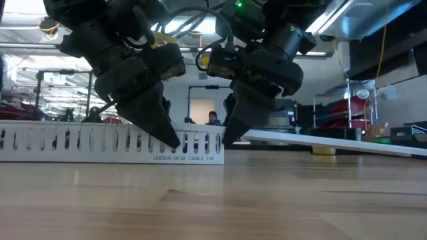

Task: Ziptie cables
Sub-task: Close the white cable duct

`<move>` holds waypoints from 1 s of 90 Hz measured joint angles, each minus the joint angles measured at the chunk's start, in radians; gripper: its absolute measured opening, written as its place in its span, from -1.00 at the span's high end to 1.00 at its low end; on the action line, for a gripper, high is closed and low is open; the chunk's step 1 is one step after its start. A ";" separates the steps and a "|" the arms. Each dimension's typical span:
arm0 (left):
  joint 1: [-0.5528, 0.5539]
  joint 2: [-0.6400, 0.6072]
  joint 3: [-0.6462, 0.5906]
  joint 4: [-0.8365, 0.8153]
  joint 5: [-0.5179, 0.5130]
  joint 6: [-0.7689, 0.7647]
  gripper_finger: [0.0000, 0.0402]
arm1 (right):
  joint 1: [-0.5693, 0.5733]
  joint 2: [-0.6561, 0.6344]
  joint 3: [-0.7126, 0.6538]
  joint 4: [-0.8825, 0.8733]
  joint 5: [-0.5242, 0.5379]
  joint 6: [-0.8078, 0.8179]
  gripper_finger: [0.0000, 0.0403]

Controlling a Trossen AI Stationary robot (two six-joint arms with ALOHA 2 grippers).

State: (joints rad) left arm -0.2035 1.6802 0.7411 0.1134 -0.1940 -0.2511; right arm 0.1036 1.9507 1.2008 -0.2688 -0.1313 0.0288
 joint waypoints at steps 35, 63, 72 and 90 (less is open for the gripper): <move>0.003 -0.007 0.003 -0.042 0.040 -0.015 -0.36 | 0.001 0.003 0.000 -0.013 -0.003 0.016 -0.56; 0.002 -0.106 0.003 -0.091 0.046 0.000 -0.42 | 0.001 -0.028 -0.001 -0.021 -0.001 0.006 -0.59; 0.002 -0.139 0.003 -0.116 0.025 -0.002 -0.42 | 0.001 -0.045 -0.001 -0.022 -0.001 -0.008 -0.60; 0.002 -0.218 0.002 -0.182 0.004 -0.031 -0.42 | 0.001 -0.063 -0.001 -0.013 -0.001 -0.011 -0.60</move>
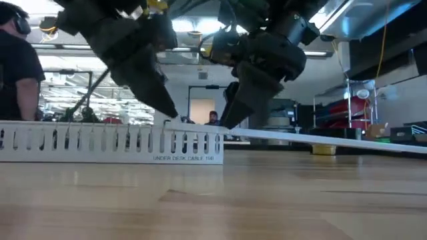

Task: Ziptie cables
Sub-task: Close the white cable duct

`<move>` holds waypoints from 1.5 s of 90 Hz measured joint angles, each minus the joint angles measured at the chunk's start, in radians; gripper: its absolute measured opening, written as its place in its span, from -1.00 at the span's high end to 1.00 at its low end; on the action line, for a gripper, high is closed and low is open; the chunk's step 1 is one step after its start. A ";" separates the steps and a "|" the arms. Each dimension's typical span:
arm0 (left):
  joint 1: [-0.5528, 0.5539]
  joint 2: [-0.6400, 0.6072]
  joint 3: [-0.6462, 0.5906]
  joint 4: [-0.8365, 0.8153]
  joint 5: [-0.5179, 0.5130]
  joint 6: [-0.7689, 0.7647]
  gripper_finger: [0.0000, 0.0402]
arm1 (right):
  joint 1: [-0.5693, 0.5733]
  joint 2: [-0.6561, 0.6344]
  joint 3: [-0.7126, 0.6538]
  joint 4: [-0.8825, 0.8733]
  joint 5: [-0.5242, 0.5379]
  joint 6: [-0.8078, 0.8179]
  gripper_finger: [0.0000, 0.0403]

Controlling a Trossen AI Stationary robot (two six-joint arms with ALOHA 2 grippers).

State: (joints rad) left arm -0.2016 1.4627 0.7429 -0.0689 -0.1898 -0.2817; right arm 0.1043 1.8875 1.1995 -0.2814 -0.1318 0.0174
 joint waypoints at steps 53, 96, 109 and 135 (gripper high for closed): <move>-0.003 -0.136 0.000 -0.246 -0.058 -0.149 -0.42 | 0.009 0.064 -0.001 0.369 -0.021 0.035 -0.60; -0.003 -0.136 -0.001 -0.233 -0.059 -0.150 -0.42 | 0.007 0.139 0.001 0.419 -0.036 0.065 -0.60; -0.003 -0.136 -0.001 -0.233 -0.059 -0.152 -0.42 | 0.007 0.123 -0.003 0.425 -0.037 0.079 -0.60; -0.003 -0.135 -0.001 -0.226 -0.059 -0.156 -0.42 | 0.006 0.001 -0.003 0.290 -0.037 0.058 -0.60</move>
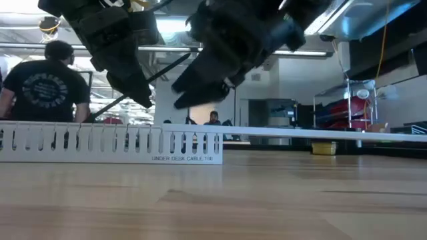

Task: Ziptie cables
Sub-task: Close the white cable duct

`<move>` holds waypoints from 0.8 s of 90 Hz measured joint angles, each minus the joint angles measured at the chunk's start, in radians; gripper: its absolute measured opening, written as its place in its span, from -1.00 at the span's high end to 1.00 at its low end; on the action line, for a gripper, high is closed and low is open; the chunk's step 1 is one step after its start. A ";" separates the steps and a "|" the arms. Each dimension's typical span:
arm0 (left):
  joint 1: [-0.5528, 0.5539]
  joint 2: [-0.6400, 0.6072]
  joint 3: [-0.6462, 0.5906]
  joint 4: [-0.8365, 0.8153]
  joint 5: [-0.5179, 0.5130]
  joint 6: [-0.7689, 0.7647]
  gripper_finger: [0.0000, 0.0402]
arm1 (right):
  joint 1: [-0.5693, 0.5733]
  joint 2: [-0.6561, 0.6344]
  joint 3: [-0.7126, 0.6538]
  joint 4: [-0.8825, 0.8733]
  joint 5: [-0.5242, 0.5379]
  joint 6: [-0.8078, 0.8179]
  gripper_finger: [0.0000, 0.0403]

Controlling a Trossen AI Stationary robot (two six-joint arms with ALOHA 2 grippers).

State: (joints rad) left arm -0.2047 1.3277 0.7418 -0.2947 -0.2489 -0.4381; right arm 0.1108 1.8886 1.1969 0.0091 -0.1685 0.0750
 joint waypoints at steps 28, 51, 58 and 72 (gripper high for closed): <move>0.000 0.000 0.000 0.016 -0.003 -0.008 -0.42 | 0.000 -0.148 -0.020 -0.330 0.116 -0.059 -0.60; -0.047 0.000 0.000 0.030 -0.021 -0.025 -0.42 | 0.002 -0.258 -0.236 -0.219 0.130 -0.009 -0.60; -0.072 0.000 0.000 0.041 -0.056 -0.027 -0.42 | 0.002 -0.297 -0.320 -0.114 0.132 0.026 -0.60; -0.128 0.000 0.000 0.094 -0.150 -0.019 -0.42 | 0.002 -0.359 -0.469 0.077 0.128 0.103 -0.60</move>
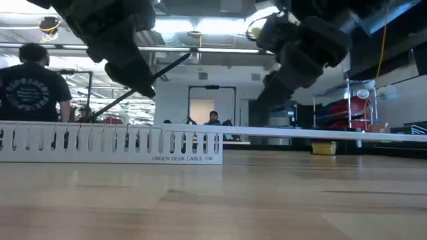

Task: Ziptie cables
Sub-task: Close the white cable duct

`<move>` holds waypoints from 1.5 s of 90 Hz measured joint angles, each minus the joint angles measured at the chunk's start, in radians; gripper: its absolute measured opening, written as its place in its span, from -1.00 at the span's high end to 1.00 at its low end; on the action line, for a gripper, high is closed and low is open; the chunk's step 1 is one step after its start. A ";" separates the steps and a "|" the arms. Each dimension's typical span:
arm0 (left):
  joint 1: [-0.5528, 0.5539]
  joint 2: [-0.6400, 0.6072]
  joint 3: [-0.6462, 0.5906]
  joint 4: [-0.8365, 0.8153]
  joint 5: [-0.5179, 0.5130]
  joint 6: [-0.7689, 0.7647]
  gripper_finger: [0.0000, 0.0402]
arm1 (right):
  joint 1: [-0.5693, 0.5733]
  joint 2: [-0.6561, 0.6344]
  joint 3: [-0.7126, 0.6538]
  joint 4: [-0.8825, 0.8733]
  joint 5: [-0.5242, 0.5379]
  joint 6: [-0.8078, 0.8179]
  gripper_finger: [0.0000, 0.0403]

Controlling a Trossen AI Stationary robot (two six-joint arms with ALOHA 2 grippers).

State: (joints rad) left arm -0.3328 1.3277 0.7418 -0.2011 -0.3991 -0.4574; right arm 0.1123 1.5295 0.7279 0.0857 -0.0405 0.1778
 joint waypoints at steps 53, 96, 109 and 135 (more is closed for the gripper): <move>0.028 0.001 0.000 0.093 -0.010 0.014 -0.42 | -0.002 -0.016 -0.066 0.170 0.093 0.001 -0.60; -0.103 0.001 -0.076 0.208 -0.149 0.006 -0.42 | -0.002 -0.015 -0.066 0.252 0.092 0.004 -0.60; -0.112 0.001 -0.164 0.294 -0.154 -0.014 -0.42 | -0.002 -0.015 -0.066 0.258 0.093 0.003 -0.60; -0.085 0.001 -0.182 0.296 -0.156 -0.012 -0.42 | -0.002 -0.015 -0.066 0.257 0.093 0.003 -0.60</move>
State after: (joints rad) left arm -0.4179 1.3289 0.5594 0.0952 -0.5549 -0.4694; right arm 0.1108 1.5146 0.6621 0.3431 0.0521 0.1810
